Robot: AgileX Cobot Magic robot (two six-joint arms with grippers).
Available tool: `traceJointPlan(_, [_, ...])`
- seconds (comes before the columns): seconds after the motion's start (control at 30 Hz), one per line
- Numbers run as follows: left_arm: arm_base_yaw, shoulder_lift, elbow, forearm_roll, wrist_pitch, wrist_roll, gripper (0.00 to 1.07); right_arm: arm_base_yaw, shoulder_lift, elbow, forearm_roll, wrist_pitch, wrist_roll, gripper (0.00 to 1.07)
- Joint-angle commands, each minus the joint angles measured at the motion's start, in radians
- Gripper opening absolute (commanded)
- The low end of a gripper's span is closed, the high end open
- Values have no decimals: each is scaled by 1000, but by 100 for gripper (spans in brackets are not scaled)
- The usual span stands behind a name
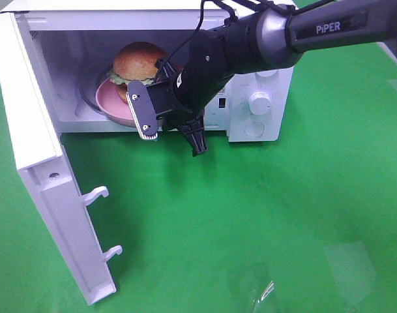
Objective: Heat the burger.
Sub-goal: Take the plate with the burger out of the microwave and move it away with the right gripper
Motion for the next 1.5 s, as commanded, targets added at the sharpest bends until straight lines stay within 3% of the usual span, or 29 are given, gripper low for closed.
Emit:
traceJointPlan(0.03, [4,-4,4,2,3,-5,98,2,-51,34,-30,-53,-7,0])
traceJointPlan(0.53, [4,-4,4,2,3,-5,98,31,-161,184,-68,-173,-3,0])
traceJointPlan(0.9, [4,-4,4,2,3,-5,98,32,-306,401,-94,-313,-5,0])
traceJointPlan(1.5, [4,-4,4,2,3,-5,98,32,-504,660,-113,-378,-22,0])
